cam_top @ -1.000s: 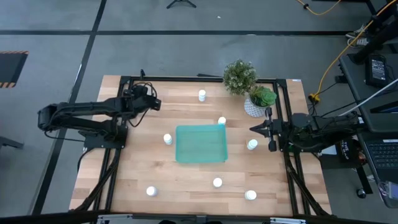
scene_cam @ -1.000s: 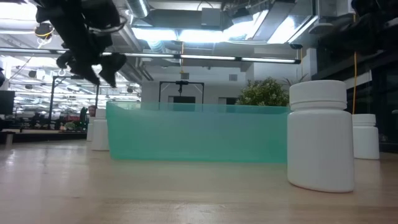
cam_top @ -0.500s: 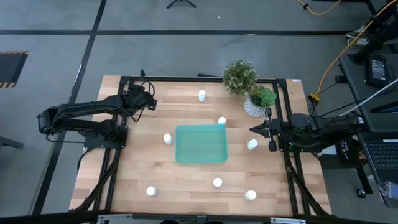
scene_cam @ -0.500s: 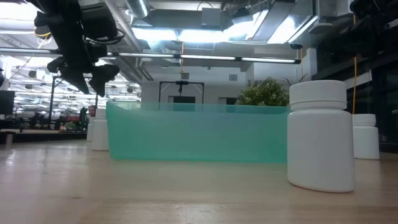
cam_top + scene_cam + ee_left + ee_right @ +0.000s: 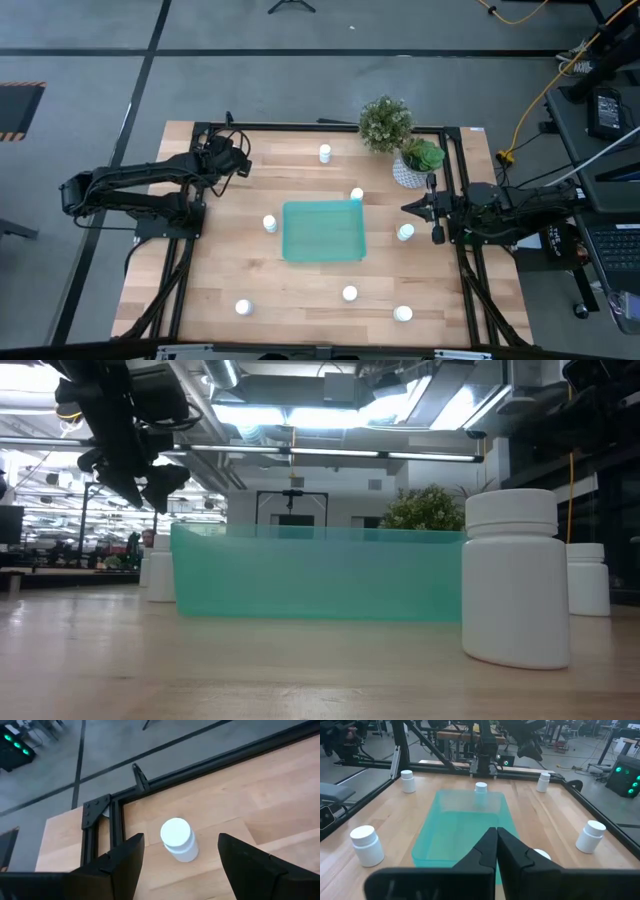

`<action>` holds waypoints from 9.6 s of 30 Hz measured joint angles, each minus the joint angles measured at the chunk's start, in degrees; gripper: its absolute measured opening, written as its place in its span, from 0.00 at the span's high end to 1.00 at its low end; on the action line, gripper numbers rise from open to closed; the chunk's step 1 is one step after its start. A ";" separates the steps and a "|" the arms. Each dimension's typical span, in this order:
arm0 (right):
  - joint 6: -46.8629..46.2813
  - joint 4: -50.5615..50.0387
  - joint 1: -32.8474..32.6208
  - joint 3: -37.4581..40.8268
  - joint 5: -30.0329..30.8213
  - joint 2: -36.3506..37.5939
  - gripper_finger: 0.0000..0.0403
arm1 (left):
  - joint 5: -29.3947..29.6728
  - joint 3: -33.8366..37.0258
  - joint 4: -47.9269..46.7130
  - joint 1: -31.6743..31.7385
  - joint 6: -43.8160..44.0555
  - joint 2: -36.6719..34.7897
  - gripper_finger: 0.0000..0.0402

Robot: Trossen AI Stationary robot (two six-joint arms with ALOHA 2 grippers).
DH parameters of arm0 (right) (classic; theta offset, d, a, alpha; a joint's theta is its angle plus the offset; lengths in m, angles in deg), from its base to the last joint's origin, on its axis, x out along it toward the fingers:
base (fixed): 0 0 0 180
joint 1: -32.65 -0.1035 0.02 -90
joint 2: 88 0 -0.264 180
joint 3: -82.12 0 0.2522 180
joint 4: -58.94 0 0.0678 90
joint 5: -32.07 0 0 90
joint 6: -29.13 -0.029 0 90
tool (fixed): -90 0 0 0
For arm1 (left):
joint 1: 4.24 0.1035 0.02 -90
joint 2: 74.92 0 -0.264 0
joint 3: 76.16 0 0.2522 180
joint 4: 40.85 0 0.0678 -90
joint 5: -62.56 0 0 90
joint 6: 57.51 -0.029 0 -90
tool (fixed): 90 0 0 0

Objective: Pick and place pill bottles into a basket
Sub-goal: Put the white pill bottle into the blue bin

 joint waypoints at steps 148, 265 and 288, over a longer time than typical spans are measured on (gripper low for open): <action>-2.82 -0.35 0.00 0.00 -0.09 0.00 0.96 | -31.36 0.42 14.99 28.02 -22.67 14.60 0.46; 1.97 7.48 -0.02 0.00 3.96 -0.02 0.96 | -43.58 -21.75 11.95 -21.68 -40.68 30.70 0.61; 1.51 6.36 0.00 0.04 3.87 -2.59 0.96 | -42.74 -20.13 15.37 -21.51 -38.12 33.42 0.61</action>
